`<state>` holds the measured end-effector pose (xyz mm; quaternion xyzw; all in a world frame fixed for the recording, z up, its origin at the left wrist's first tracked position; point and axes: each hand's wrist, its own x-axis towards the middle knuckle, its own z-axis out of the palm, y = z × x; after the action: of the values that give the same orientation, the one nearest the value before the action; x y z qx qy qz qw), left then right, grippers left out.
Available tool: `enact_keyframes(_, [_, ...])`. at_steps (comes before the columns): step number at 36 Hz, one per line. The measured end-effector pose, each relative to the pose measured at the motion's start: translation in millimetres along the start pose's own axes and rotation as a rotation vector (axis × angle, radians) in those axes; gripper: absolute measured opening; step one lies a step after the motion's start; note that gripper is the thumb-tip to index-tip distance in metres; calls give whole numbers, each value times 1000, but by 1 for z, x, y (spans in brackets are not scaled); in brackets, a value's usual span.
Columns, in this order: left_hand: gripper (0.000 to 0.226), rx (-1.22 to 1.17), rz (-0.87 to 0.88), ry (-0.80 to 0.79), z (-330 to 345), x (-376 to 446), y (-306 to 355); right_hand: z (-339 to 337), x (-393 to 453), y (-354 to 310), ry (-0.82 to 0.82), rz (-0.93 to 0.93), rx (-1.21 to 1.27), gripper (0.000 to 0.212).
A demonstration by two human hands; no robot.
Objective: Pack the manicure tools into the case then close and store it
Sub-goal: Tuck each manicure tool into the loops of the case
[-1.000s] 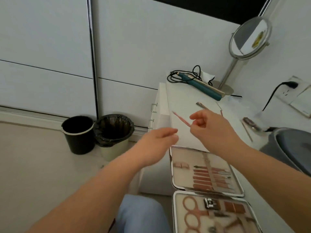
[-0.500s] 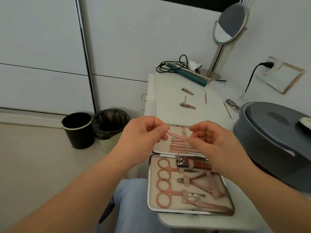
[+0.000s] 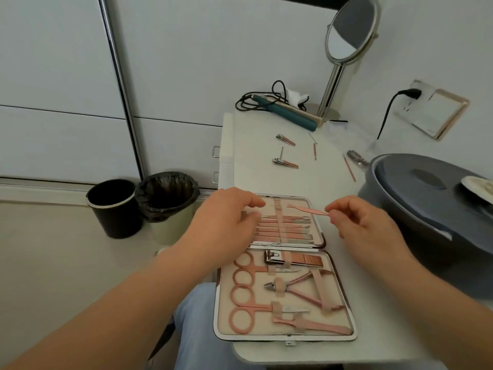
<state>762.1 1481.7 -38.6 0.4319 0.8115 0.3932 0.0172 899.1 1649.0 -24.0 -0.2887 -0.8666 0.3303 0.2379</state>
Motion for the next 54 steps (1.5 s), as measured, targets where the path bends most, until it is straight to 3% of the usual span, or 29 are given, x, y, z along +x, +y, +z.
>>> enact_keyframes(8, [34,204,138,-70,4,2,-5,-5,-1,10,-27,20,-94,20])
enact_keyframes(19, [40,253,127,-88,4,6,-5,0,14,1,-118,115,-56,16])
enact_keyframes(23, [41,267,126,-92,5,8,-4,2,15,-2,-145,108,-147,15])
enact_keyframes(35, [40,240,112,-117,6,7,-5,-5,18,-5,-192,158,-147,23])
enact_keyframes(45, [39,283,124,-139,9,9,-5,5,32,-10,-216,153,-180,21])
enact_keyframes(50, [40,300,130,-144,9,9,-5,11,36,-12,-219,122,-178,7])
enact_keyframes(54, [40,313,136,-147,9,9,-5,14,40,-18,-241,70,-280,13])
